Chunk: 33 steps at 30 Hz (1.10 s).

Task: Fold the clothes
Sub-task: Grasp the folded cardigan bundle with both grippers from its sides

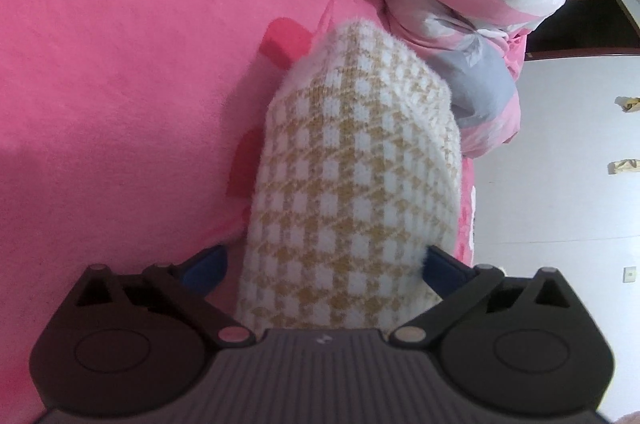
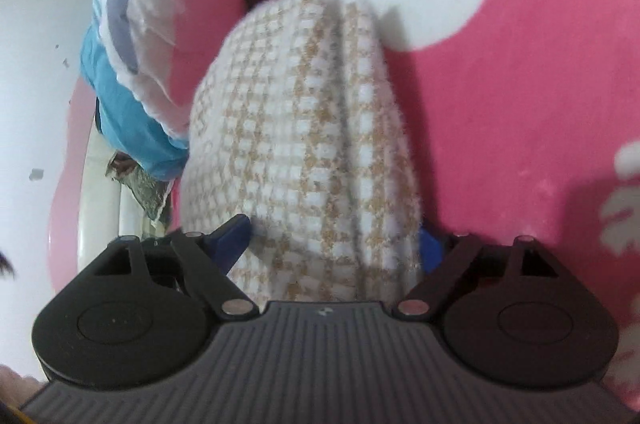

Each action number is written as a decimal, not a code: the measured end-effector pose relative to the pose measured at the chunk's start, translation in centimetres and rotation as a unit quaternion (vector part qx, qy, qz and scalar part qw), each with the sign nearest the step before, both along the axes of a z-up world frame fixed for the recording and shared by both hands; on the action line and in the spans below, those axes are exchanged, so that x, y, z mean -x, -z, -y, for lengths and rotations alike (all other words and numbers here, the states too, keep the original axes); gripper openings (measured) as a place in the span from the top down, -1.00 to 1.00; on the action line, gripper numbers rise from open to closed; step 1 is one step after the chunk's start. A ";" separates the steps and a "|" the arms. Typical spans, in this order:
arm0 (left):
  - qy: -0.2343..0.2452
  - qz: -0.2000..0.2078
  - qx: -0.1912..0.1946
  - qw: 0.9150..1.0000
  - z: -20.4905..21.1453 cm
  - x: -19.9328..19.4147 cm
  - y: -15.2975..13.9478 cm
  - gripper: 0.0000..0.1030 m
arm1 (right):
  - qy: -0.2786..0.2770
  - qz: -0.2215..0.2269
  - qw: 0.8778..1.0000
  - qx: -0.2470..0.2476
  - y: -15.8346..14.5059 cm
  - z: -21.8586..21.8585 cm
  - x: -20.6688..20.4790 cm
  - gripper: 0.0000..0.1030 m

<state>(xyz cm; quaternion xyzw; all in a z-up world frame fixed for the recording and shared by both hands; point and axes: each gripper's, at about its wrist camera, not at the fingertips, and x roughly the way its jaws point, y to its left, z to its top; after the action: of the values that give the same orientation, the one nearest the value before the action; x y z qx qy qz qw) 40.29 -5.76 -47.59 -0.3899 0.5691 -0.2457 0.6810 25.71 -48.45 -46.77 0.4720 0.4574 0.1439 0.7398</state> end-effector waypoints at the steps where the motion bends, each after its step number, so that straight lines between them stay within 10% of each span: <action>1: 0.001 0.000 0.002 1.000 0.1 -0.1 0.1 -1.00 | 0.006 0.000 1.000 -0.009 0.1 0.1 -0.4 -0.59; 10: 0.002 0.003 0.021 1.000 1.2 -0.6 -0.9 -0.92 | 0.020 0.009 1.000 -0.023 -1.1 -0.7 -3.1 0.29; 24: 0.025 0.043 0.042 0.998 -1.0 6.4 -10.7 -0.85 | 0.036 0.056 0.998 0.003 -13.0 -3.2 3.1 0.34; 33: 0.083 0.064 0.064 0.992 7.6 13.9 -19.6 -0.85 | 0.078 0.079 0.994 0.022 -23.1 4.0 13.1 0.35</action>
<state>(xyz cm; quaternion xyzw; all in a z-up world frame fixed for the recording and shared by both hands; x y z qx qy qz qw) 26.37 -13.39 -27.95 -0.3674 0.5375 -0.3622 0.6670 12.56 -52.41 -23.69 0.4772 0.3621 0.1123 0.7928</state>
